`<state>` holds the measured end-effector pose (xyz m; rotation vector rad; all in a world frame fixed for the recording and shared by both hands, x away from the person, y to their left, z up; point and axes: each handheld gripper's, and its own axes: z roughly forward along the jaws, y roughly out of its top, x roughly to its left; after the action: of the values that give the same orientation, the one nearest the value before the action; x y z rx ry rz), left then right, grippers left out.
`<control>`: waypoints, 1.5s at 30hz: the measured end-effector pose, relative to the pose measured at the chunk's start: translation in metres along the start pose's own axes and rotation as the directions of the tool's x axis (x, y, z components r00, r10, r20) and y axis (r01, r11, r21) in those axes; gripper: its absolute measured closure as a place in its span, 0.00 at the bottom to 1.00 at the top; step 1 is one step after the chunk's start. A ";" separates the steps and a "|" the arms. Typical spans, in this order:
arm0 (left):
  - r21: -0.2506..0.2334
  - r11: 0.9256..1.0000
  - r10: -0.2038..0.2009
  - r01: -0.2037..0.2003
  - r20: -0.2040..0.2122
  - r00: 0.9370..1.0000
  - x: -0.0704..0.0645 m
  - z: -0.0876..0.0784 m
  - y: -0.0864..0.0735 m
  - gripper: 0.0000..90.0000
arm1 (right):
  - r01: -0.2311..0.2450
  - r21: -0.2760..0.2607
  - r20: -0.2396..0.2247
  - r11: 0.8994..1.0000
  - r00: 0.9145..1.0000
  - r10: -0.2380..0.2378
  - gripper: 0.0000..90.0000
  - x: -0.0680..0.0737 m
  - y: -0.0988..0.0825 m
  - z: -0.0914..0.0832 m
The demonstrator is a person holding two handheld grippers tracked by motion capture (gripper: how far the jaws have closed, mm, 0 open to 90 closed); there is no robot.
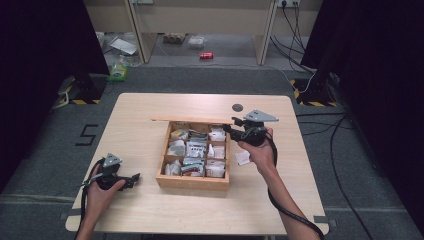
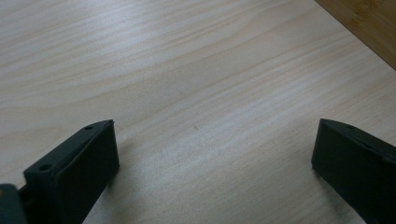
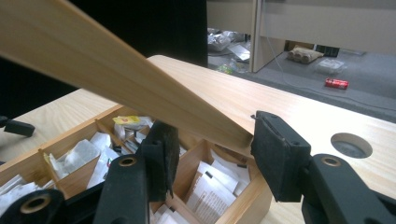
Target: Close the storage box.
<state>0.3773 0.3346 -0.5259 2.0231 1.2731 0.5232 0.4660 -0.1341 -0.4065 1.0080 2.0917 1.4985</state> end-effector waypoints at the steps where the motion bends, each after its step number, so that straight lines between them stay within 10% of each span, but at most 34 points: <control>1: 0.000 1.000 0.000 0.000 0.000 1.000 0.000 0.000 0.000 0.00 | -0.003 0.000 -0.003 1.000 1.000 0.003 0.57 0.000 -0.001 -0.001; 45: -0.001 1.000 0.000 0.000 -0.001 1.000 0.000 0.000 0.000 0.00 | 0.001 0.053 -0.023 0.999 1.000 0.000 0.56 0.019 -0.043 -0.023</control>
<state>0.3771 0.3344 -0.5259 2.0222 1.2730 0.5256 0.4239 -0.1425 -0.4358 1.0136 2.1582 1.4683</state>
